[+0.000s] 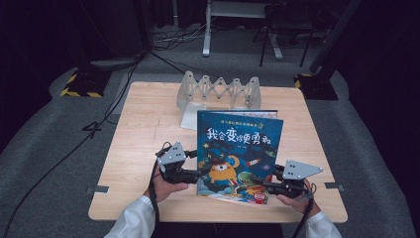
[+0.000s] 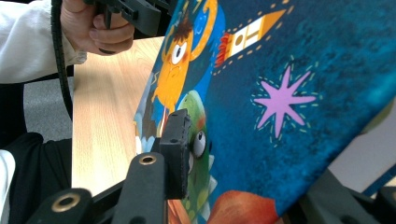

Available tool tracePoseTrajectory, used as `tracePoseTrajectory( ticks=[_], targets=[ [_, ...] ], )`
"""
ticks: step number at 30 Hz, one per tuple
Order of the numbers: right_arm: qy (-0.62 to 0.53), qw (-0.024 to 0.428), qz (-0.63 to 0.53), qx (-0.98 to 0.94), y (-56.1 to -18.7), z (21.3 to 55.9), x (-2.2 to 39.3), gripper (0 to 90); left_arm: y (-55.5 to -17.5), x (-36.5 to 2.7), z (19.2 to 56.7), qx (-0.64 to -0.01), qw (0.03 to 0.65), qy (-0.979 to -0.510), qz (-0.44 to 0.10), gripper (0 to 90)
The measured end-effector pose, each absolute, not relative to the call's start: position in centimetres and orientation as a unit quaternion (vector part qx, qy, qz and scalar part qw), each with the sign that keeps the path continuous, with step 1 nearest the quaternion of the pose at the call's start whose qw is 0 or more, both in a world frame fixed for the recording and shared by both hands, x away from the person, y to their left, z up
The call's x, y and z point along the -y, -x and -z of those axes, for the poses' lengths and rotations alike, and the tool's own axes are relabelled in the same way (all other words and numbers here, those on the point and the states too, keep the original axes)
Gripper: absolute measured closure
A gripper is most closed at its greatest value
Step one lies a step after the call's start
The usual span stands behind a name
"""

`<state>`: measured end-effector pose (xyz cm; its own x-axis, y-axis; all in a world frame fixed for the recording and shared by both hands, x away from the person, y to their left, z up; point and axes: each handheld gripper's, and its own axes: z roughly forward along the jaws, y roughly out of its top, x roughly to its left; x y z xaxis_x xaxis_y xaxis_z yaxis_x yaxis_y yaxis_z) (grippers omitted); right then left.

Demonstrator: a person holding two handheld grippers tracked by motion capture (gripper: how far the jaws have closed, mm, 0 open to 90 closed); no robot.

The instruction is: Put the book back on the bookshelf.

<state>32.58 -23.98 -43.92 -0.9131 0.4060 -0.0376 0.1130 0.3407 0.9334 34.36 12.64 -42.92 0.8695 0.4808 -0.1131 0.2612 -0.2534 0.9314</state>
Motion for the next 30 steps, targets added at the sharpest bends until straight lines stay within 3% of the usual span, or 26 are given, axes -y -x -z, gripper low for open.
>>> tracePoseTrajectory(
  ticks=[1, 10, 15, 19, 21, 30],
  targets=[
    [-0.164, 0.134, -0.550, -0.807, -32.6, 44.0, 24.1, 63.3, -33.8, -12.3, 42.5, -0.229, 0.555, -0.791, -0.117, 38.4],
    [-0.174, 0.141, -0.550, -0.804, -32.0, 44.5, 24.5, 62.9, -32.7, -12.0, 42.7, -0.210, 0.553, -0.796, -0.129, 41.0],
    [-0.177, 0.147, -0.553, -0.801, -31.6, 44.6, 24.8, 62.7, -32.2, -10.9, 44.0, -0.193, 0.513, -0.826, -0.133, 43.1],
    [-0.181, 0.150, -0.550, -0.801, -31.2, 44.9, 25.2, 62.7, -31.8, -9.8, 45.2, -0.181, 0.494, -0.840, -0.133, 54.2],
    [-0.189, 0.158, -0.544, -0.803, -30.9, 45.2, 25.5, 61.6, -31.7, -9.5, 45.4, -0.182, 0.497, -0.839, -0.123, 52.0],
    [-0.206, 0.168, -0.526, -0.808, -30.2, 46.1, 26.5, 60.8, -31.1, -9.5, 45.6, -0.162, 0.518, -0.832, -0.115, 61.2]
  ],
)
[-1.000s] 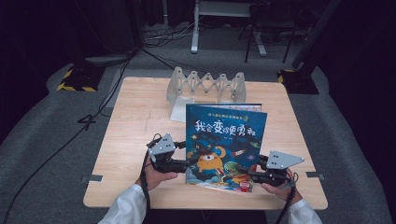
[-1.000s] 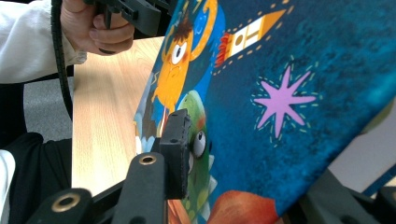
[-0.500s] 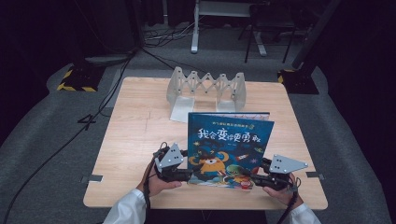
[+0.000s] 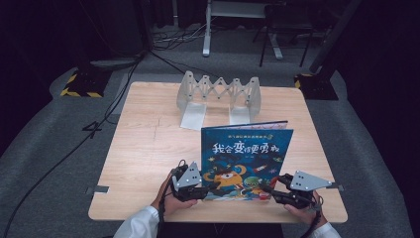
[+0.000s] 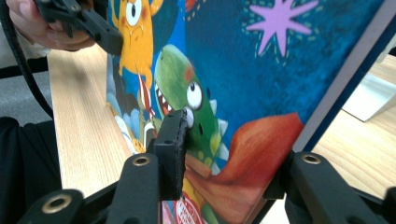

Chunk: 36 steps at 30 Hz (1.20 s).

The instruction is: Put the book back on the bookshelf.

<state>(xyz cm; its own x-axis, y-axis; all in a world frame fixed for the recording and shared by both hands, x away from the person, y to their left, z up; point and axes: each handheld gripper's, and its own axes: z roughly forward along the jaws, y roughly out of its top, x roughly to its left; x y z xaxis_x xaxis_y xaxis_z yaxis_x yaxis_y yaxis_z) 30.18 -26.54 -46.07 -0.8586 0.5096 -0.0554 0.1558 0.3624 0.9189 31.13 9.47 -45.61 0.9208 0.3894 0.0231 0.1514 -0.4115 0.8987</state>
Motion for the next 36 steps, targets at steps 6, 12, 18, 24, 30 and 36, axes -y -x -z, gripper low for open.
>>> tracePoseTrajectory(
  ticks=[6, 12, 18, 24, 30, 36],
  targets=[
    [-0.211, 0.180, -0.513, -0.812, -29.4, 46.2, 27.7, 60.1, -30.8, -8.9, 45.5, -0.148, 0.527, -0.830, -0.108, 67.4],
    [-0.245, 0.185, -0.504, -0.807, -28.4, 46.9, 29.8, 60.3, -30.5, -8.3, 45.4, -0.129, 0.527, -0.833, -0.112, 73.4],
    [-0.285, 0.201, -0.530, -0.773, -28.4, 45.9, 31.5, 50.5, -30.5, -8.1, 45.5, -0.130, 0.529, -0.832, -0.110, 77.0],
    [-0.293, 0.203, -0.537, -0.764, -29.3, 44.3, 30.5, 34.3, -30.4, -7.7, 45.5, -0.119, 0.530, -0.833, -0.108, 81.0],
    [-0.296, 0.214, -0.517, -0.774, -30.4, 44.1, 28.4, 34.3, -30.4, -7.3, 45.5, -0.116, 0.528, -0.833, -0.115, 82.5],
    [-0.313, 0.234, -0.503, -0.771, -31.3, 43.9, 27.5, 37.6, -30.5, -7.1, 45.8, -0.131, 0.541, -0.822, -0.122, 82.6]
  ],
)
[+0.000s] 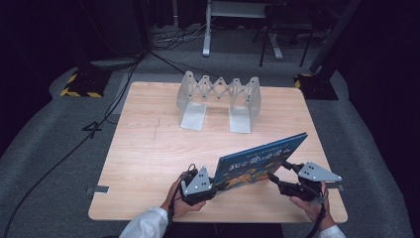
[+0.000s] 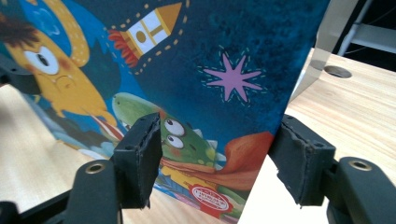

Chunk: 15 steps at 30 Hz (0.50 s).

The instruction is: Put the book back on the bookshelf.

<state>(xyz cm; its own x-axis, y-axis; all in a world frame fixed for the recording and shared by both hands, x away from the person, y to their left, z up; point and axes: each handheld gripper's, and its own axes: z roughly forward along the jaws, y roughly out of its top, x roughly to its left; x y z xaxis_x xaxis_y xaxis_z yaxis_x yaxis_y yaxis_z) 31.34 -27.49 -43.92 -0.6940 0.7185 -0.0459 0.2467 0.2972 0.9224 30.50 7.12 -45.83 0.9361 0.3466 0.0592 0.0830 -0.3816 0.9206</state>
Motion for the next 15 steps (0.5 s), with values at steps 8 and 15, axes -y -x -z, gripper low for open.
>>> tracePoseTrajectory(
  ticks=[8, 15],
  targets=[
    [-0.327, 0.241, -0.509, -0.759, -32.9, 44.2, 26.9, 40.8, -31.3, -7.1, 45.6, -0.145, 0.563, -0.805, -0.122, 79.8],
    [-0.333, 0.237, -0.514, -0.754, -33.2, 44.8, 27.0, 43.8, -31.4, -7.1, 45.4, -0.144, 0.572, -0.797, -0.128, 78.7]
  ],
)
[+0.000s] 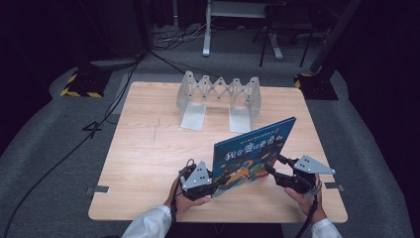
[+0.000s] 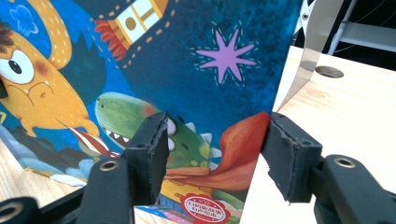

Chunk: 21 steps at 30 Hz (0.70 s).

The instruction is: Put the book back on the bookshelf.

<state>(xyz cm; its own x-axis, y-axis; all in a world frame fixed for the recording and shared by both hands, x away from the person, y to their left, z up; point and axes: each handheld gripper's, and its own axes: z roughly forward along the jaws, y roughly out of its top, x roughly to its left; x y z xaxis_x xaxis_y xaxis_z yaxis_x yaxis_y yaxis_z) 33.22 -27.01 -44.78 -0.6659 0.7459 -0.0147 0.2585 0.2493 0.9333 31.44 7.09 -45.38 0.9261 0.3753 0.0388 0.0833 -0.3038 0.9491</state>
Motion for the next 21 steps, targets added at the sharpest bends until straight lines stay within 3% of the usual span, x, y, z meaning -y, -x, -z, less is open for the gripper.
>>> tracePoseTrajectory(
  ticks=[21],
  targets=[
    [-0.335, 0.226, -0.508, -0.761, -33.3, 45.9, 27.3, 44.9, -32.2, -6.5, 44.1, -0.141, 0.601, -0.774, -0.145, 79.1]
  ],
)
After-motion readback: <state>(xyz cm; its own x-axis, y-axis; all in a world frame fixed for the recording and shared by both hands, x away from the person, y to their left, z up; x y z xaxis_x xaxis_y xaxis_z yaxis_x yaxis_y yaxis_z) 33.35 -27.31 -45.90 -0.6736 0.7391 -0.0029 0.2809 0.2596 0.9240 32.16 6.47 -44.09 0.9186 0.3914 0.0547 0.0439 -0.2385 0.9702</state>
